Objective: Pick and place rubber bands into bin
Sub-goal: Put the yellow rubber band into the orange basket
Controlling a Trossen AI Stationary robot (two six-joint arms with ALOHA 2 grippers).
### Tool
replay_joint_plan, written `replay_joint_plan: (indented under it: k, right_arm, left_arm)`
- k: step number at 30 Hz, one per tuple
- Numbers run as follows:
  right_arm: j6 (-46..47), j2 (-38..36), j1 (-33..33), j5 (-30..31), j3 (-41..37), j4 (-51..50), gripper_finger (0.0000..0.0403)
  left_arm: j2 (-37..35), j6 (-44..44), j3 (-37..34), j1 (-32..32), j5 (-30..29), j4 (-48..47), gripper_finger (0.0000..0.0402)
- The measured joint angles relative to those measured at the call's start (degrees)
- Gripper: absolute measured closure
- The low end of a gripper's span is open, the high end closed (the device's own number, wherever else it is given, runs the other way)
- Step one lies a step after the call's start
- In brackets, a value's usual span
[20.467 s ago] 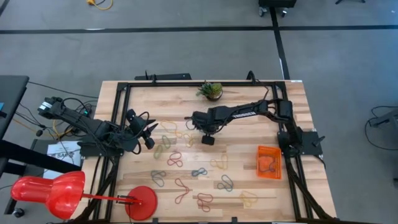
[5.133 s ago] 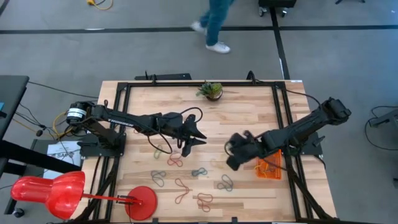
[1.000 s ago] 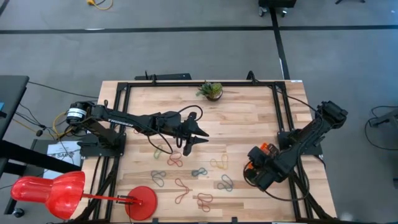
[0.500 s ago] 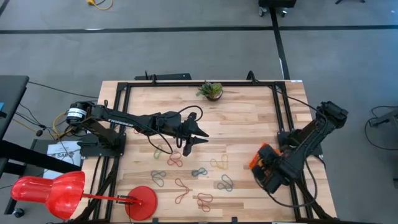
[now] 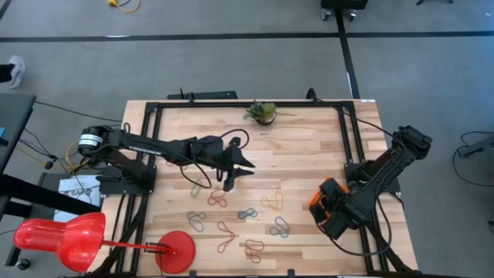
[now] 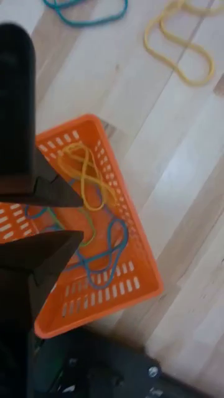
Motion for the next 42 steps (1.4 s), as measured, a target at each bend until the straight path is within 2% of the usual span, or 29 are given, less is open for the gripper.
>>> replay_joint_plan:
  k: [4,10,12,15,17,20,23,25,27,30,33,37,39,42]
  right_arm:
    - [-2.44,0.00,-0.75,-1.91,-0.01,-1.21,0.0313]
    - [-9.47,-0.21,-1.95,4.79,3.49,-2.99,0.0305]
    - [-13.36,-0.22,-3.06,5.85,6.55,-6.38,0.0305]
    - [-18.79,-0.25,-5.11,7.64,11.88,-12.81,0.0305]
    - [-26.18,-1.10,-6.69,13.14,13.71,-11.46,0.0305]
    - [-38.35,-4.70,-8.10,24.67,13.66,-6.58,0.0305]
    - [-49.71,-8.25,-10.19,26.53,11.63,-1.94,0.0305]
    - [-53.14,-12.23,-11.87,28.42,9.19,1.40,0.0305]
    - [-55.49,-16.86,-13.92,27.47,5.18,4.57,0.0305]
    - [-58.48,-24.08,-16.76,23.38,-3.51,12.58,0.0305]
    - [-64.41,-32.13,-18.60,20.91,-14.10,27.47,0.0305]
    - [-76.20,-38.16,-21.67,19.76,-28.89,60.12,0.0305]
    - [-83.27,-38.30,-23.61,16.78,-35.55,76.82,0.0305]
    - [-90.08,-34.94,-27.10,11.34,-42.76,98.16,0.0305]
  left_arm:
    - [-5.40,1.24,0.00,0.01,-0.39,-9.02,0.0304]
    - [-20.09,2.21,0.98,0.46,-2.21,-23.99,0.0304]
    - [-26.50,2.19,2.79,0.78,-6.30,-29.64,0.0304]
    - [-35.37,3.32,5.74,0.87,-15.49,-38.11,0.0304]
    - [-40.68,4.55,5.78,0.88,-20.37,-41.06,0.0304]
    - [-47.30,4.73,1.66,0.88,-21.25,-41.46,0.0304]
    - [-51.37,-0.49,-5.58,0.84,-20.44,-40.82,0.0304]
    - [-52.90,-5.20,-10.73,0.86,-20.50,-39.96,0.0304]
    - [-53.74,-8.79,-16.23,0.91,-21.55,-38.71,0.0304]
    - [-53.41,-12.53,-23.63,0.91,-21.59,-31.81,0.0304]
    - [-51.65,-17.93,-28.22,0.91,-21.37,-29.32,0.0304]
    - [-48.51,-28.99,-30.87,0.91,-23.04,-32.09,0.0304]
    - [-46.25,-32.85,-31.78,0.93,-26.19,-32.73,0.0304]
    - [-41.36,-33.79,-32.15,0.93,-29.79,-31.91,0.0304]
